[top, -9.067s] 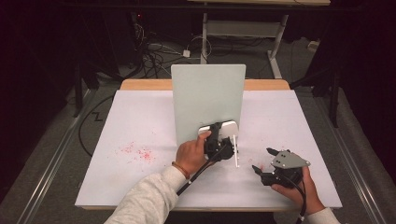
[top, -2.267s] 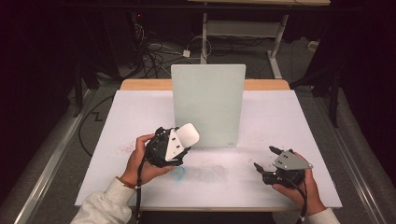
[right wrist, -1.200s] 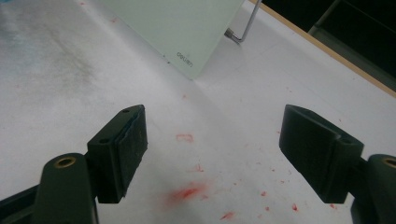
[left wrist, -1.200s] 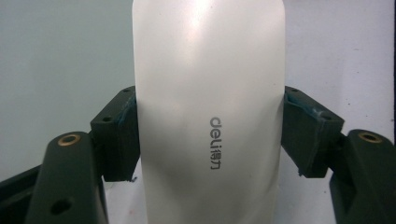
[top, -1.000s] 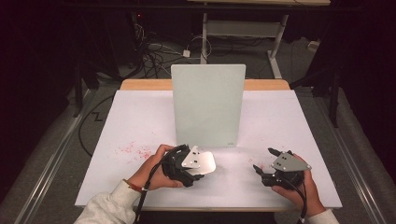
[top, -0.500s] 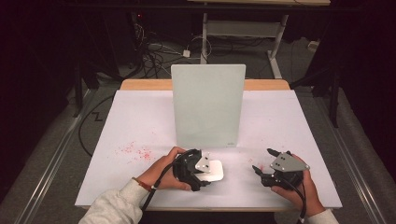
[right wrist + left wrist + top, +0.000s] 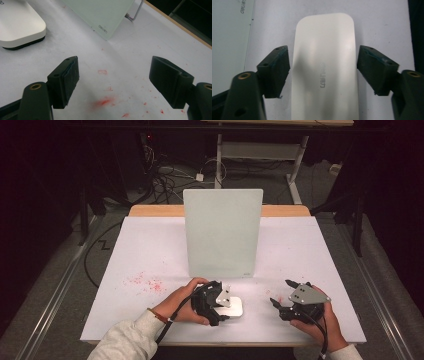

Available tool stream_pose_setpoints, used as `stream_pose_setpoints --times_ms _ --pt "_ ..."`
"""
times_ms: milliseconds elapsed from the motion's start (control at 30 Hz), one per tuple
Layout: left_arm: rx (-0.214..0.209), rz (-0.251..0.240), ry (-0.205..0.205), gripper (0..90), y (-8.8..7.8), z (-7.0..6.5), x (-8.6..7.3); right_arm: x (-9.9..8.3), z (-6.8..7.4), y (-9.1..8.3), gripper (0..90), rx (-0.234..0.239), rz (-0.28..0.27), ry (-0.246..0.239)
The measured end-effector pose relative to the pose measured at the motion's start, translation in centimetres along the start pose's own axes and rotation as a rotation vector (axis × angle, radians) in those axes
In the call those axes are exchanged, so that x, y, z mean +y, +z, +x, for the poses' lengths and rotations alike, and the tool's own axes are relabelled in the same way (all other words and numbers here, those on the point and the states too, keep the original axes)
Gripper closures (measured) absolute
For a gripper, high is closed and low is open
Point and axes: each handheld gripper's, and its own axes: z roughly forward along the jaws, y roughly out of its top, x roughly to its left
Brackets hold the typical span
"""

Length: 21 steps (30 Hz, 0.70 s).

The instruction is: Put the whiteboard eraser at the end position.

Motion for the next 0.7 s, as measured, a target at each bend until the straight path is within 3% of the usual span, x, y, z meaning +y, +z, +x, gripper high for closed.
stream_pose_setpoints --times_ms 333,700 --pt "0.015 -0.011 -0.004 25.1 -0.2 0.0 -0.1 0.0 0.0 -0.1 24.6 0.002 -0.004 0.001" --pt "0.046 -0.080 -0.034 23.6 -1.2 0.1 -0.4 0.1 0.1 -0.1 24.6 0.004 -0.005 -0.002"
